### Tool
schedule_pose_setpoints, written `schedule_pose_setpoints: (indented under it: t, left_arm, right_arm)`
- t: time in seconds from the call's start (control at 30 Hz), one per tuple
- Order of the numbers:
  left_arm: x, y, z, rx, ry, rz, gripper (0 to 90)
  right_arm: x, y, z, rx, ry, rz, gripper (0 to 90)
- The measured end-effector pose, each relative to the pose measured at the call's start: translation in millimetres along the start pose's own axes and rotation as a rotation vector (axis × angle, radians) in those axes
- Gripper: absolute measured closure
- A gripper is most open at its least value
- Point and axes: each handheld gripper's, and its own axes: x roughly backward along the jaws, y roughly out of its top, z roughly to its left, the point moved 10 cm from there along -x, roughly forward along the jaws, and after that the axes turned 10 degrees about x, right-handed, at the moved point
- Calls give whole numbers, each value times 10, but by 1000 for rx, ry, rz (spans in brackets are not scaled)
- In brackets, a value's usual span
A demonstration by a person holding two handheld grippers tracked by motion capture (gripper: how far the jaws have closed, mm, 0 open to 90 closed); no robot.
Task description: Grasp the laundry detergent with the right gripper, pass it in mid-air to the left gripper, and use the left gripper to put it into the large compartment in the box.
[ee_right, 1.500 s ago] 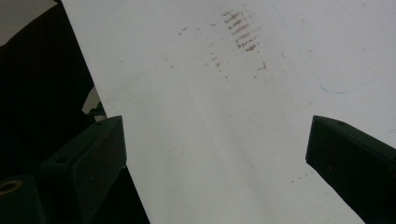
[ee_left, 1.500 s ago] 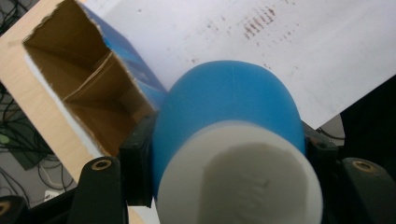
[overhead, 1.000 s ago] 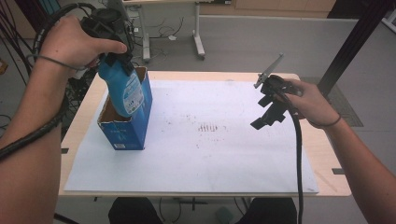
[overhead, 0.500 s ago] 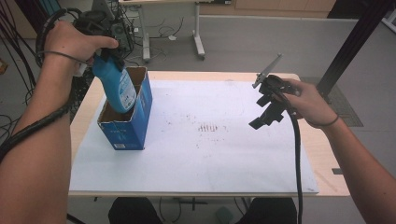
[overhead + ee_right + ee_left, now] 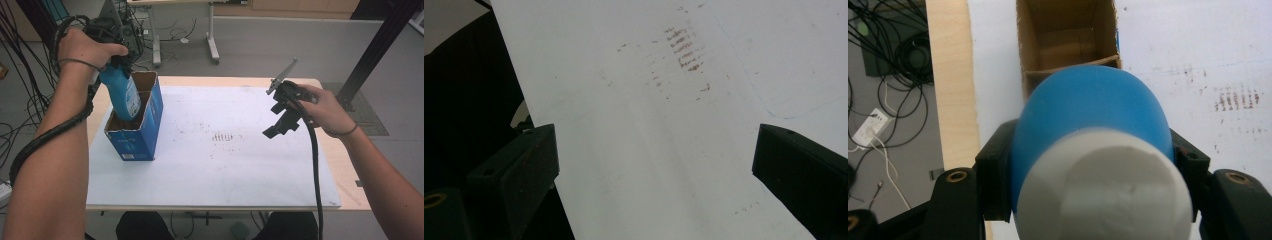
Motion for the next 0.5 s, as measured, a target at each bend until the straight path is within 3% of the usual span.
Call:
schedule_pose_setpoints:
  t: [0.23, 0.5]
  left_arm:
    - [-104, -6, -1, -2, 17, -2, 376]
    - [-313, -45, -18, 4, 4, 13, 376]
  right_arm:
    - [8, 9, -4, -3, -1, -4, 49]
    - [9, -1, -12, -4, -8, -2, 50]
